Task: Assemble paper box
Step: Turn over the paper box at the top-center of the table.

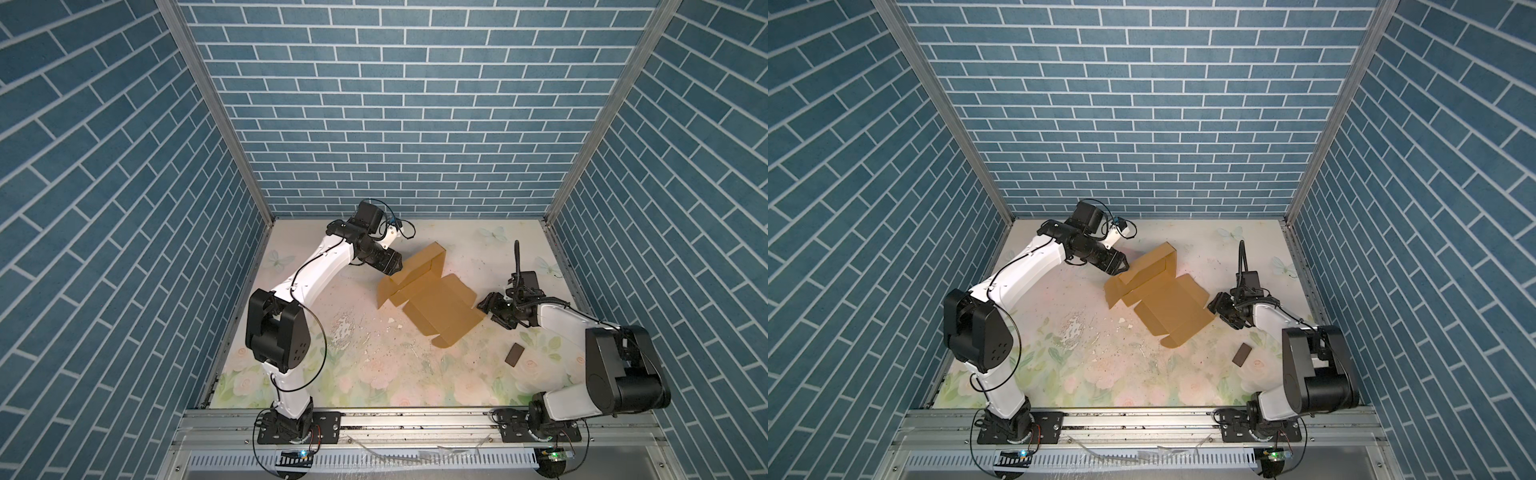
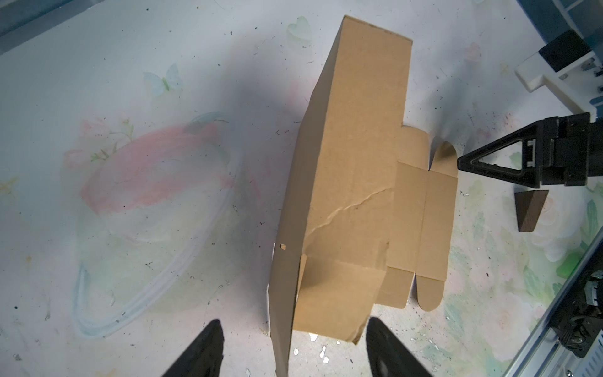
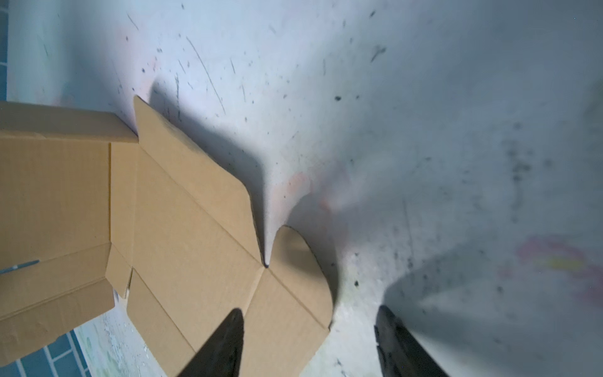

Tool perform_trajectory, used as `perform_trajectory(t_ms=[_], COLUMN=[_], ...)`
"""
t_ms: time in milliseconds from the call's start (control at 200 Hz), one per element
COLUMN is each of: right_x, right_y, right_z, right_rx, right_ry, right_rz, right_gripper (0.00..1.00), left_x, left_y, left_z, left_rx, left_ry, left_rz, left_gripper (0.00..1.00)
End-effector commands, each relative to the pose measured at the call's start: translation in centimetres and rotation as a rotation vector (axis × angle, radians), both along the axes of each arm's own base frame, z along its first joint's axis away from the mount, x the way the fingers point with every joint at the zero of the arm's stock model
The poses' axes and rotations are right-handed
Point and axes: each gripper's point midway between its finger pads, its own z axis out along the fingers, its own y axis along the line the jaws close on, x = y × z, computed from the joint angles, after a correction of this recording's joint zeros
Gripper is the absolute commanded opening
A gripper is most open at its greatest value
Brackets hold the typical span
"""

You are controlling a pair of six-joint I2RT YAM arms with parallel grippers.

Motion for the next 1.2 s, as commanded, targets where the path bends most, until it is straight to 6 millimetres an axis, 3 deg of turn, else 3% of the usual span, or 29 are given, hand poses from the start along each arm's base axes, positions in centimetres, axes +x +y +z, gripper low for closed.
perform_trajectory(t_ms=[0,450,620,760,840,885,1195], right_x=[0.6,2.2,3.2,3.7,3.9,4.1,4.9], right_y=[1.6,2.4,3.2,3.9,4.0,4.2,4.8], right_z=[-0.1,0.9,1.8,2.9,3.4,4.0,8.7], right_rx=[0.075,0.088,0.139,0.182,0.183,0.195,0.177], right_ry=[-0.030,-0.149,-0.192,-0.233,-0.248,-0.263,-0.362], right_rz=[0.081,0.151,0.169,0.183,0.197,0.205,0.300], right_gripper=[0.61,0.34,0.29,0.18,0.05,0.00,0.00], left_x=[0.1,0.6,0.9,0.9,1.1,1.1,1.8], left_y=[0.3,0.8,1.3,1.4,1.5,1.5,3.5], left_z=[0.9,2.3,0.5,0.5,0.3,0.6,6.1], left_rx=[-0.009,-0.032,-0.029,-0.055,-0.058,-0.059,-0.084], left_ry=[-0.029,-0.056,-0.028,-0.012,-0.004,-0.007,-0.125], left_rz=[-0.005,0.023,0.049,0.059,0.069,0.066,0.080], left_gripper=[0.71,0.72,0.72,0.72,0.72,0.72,0.73])
